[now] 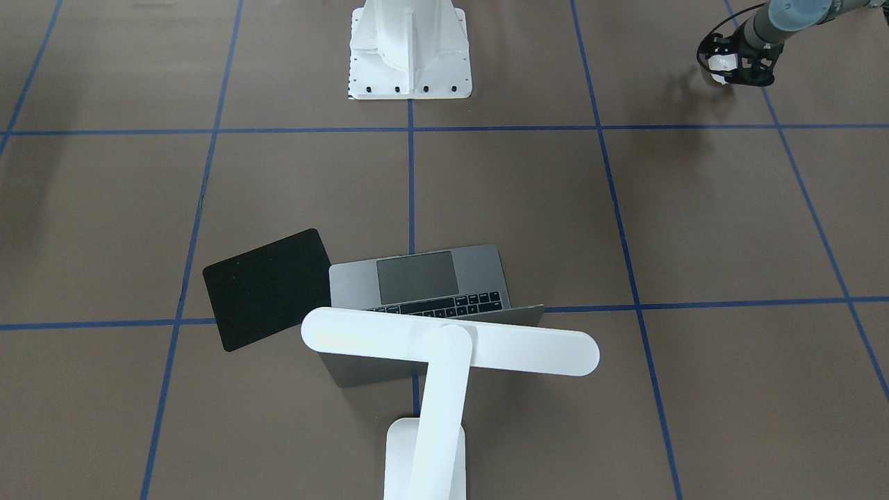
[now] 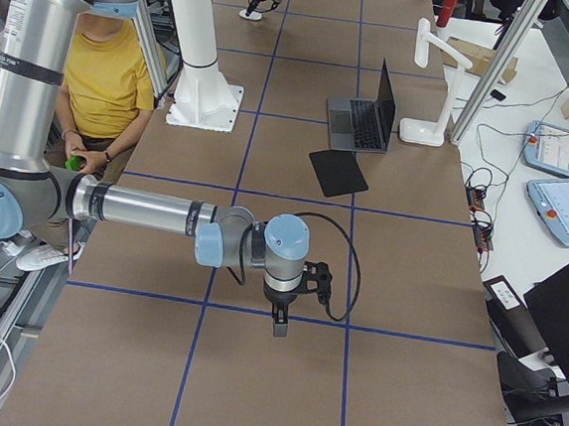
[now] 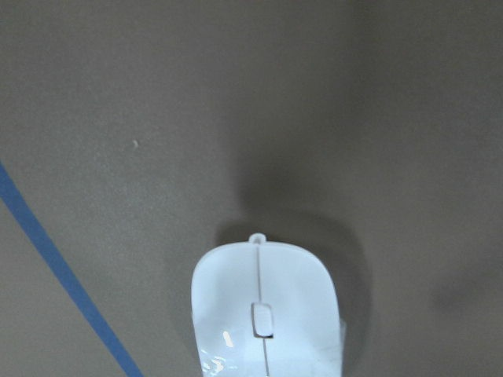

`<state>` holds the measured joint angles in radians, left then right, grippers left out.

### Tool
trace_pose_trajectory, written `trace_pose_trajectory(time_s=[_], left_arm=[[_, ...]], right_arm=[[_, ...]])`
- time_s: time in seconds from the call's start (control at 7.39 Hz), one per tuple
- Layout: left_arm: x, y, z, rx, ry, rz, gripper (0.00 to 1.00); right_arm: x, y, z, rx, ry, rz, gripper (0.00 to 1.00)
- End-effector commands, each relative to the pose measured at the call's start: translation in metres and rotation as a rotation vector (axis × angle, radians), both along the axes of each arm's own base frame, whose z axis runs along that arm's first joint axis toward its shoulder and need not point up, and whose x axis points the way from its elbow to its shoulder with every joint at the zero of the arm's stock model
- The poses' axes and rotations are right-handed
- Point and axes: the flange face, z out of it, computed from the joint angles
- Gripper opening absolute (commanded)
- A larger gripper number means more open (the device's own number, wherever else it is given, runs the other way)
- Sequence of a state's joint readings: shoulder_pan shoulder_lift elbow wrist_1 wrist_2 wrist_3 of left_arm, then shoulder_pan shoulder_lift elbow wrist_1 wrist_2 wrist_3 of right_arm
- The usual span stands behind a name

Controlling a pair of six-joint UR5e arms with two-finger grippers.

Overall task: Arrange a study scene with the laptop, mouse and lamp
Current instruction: 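Carry the white wireless mouse with the left gripper toward the table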

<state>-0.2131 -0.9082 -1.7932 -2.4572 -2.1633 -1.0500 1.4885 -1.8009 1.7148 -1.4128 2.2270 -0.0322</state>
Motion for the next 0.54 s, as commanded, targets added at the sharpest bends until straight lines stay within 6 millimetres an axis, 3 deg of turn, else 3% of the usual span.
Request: trace_pose_trajectory(time_s=[0.0, 0.41], left_arm=[[-0.007, 0.0016, 0.0199, 0.005, 0.057, -0.003, 0.98], [-0.0071, 0.001, 0.0147, -0.004, 0.065, -0.012, 0.98]], right_arm=[[-0.0001, -0.0002, -0.0008, 0.002, 0.001, 0.0, 1.0], [-0.0001, -0.0001, 0.0, 0.0, 0.001, 0.0, 1.0]])
